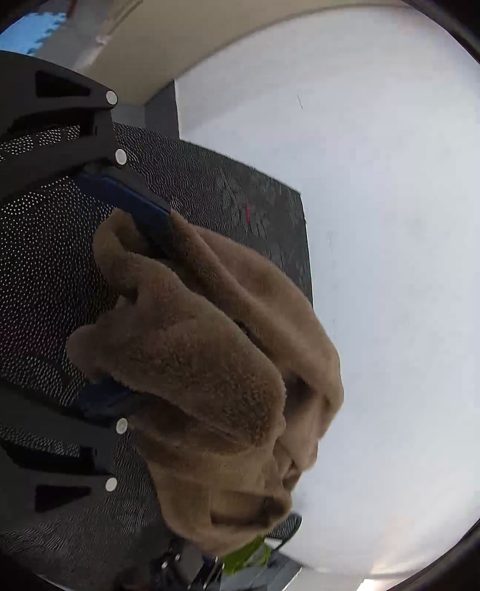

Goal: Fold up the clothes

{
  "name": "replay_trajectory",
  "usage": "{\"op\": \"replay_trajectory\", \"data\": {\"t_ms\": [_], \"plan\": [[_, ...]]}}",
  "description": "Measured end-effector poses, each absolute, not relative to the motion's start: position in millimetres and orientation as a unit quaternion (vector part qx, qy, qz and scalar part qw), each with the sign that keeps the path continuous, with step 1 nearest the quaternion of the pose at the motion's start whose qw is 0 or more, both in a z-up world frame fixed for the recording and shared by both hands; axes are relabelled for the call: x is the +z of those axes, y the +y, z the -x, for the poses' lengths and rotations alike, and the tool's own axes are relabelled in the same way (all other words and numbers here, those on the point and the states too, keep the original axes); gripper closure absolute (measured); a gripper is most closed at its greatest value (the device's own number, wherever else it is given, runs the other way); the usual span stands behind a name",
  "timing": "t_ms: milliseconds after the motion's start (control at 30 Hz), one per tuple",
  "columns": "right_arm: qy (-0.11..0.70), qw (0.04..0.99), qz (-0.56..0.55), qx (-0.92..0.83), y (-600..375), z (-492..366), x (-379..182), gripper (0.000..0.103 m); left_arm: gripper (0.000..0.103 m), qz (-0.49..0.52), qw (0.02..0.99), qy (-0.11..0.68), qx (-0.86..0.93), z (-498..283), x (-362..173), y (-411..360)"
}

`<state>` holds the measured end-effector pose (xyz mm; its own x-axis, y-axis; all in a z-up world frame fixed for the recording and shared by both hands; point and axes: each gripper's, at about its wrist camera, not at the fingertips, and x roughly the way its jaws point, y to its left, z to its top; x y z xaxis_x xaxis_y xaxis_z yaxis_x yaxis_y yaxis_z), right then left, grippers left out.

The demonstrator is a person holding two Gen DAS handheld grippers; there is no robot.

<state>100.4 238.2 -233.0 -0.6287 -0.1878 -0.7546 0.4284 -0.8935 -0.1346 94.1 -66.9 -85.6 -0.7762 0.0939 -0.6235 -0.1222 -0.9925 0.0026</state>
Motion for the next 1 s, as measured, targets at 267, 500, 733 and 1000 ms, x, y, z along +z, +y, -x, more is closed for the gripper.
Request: {"op": "replay_trajectory", "data": {"t_ms": [267, 500, 733, 1000], "plan": [[0.163, 0.168, -0.415, -0.879, 234.1, -82.4, -226.6, 0.019, 0.000, 0.350, 0.019, 0.019, 0.936, -86.7, -96.1, -71.9], [0.137, 0.170, -0.438, -0.872, 245.7, -77.2, -221.9, 0.009, 0.000, 0.372, -0.006, 0.035, 0.927, -82.3, -106.8, -69.2], [0.131, 0.169, -0.449, -0.868, 246.0, -77.8, -223.7, 0.001, 0.000, 0.405, -0.020, 0.040, 0.913, -71.6, -123.0, -73.5], [0.136, 0.161, -0.445, -0.870, 233.3, -92.0, -217.0, 0.001, 0.000, 0.461, 0.014, -0.026, 0.887, -54.1, -138.3, -91.5]]}}
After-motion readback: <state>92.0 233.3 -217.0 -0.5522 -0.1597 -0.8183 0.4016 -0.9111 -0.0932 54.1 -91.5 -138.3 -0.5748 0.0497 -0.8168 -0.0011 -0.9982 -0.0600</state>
